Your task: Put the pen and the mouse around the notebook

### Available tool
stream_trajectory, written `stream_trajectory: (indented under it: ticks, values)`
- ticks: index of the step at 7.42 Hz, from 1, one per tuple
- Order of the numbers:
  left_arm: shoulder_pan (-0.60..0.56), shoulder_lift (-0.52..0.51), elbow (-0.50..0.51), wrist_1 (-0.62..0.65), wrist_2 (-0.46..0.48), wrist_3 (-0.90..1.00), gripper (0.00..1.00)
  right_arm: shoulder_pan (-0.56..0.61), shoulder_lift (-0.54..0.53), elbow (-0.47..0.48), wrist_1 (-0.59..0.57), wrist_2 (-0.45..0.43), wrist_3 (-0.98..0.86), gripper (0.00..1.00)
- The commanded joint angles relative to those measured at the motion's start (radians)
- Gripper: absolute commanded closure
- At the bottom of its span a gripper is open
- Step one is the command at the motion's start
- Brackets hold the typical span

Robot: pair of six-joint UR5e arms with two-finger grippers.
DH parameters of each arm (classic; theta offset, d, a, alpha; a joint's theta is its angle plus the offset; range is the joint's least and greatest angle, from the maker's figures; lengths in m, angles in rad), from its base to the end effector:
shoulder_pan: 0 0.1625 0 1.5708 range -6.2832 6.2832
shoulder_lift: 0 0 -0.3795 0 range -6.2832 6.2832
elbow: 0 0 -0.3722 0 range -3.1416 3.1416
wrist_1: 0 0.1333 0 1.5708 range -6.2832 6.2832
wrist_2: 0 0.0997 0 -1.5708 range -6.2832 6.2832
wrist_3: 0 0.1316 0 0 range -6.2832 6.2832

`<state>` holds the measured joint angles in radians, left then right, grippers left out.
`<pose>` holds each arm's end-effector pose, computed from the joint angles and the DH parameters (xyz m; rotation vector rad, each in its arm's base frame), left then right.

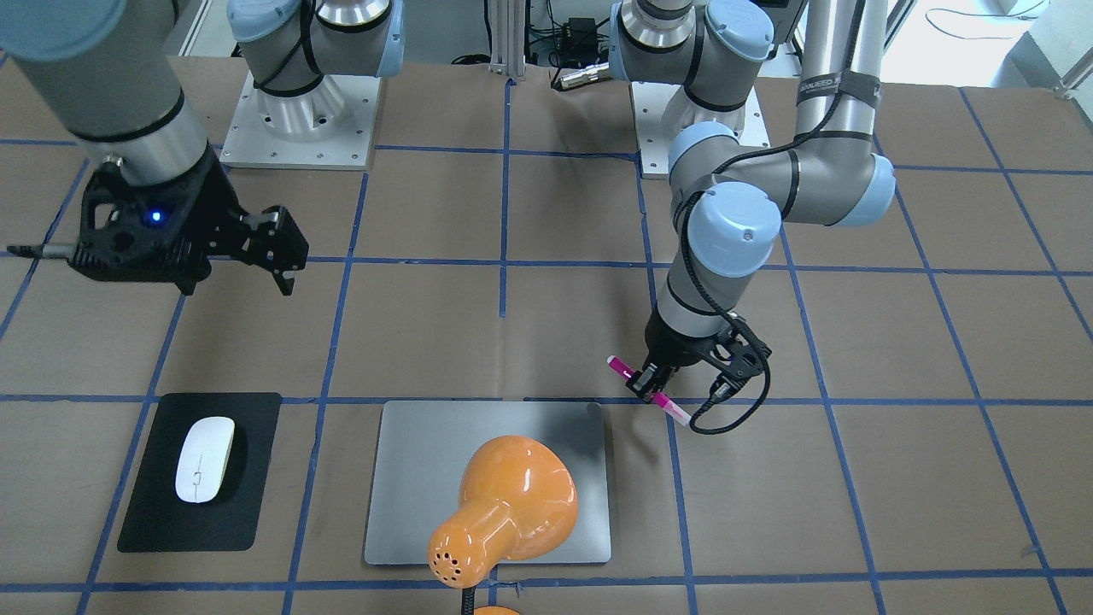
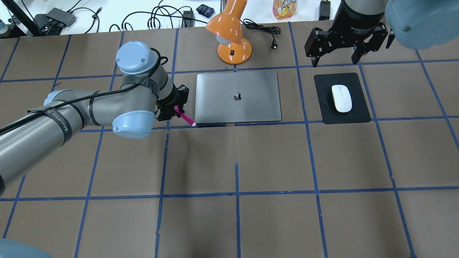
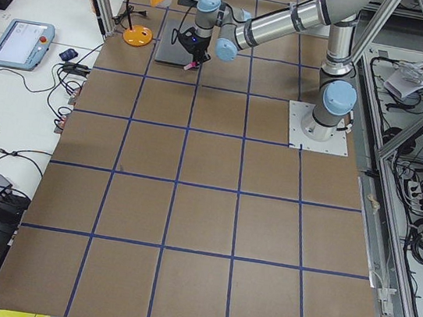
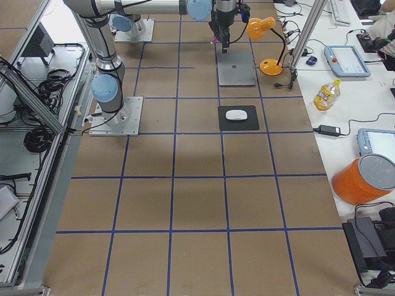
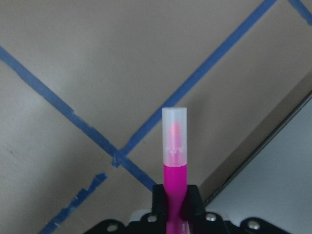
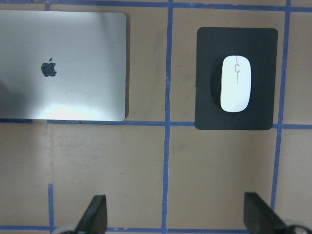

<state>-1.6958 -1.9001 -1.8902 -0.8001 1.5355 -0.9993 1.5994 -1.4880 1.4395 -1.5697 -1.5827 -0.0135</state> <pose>-0.2035 -0.5129 0.1783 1.2858 -2.7592 0.1287 0.1462 -0.5050 0.4320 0.0654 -3.1285 0.0743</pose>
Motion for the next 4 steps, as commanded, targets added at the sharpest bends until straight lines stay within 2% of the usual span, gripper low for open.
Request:
stream_trajectory:
  ticks: [1,4]
  values:
    - [-0.080,-0.017,-0.001,-0.004,-0.001,-0.219,1.00,0.016,-0.011,-0.024,0.074,0.009,0.012,0.00]
    - [-0.230,-0.048,0.005,-0.010,0.049,-0.463,1.00,0.016,-0.017,-0.030,0.077,0.012,0.032,0.00]
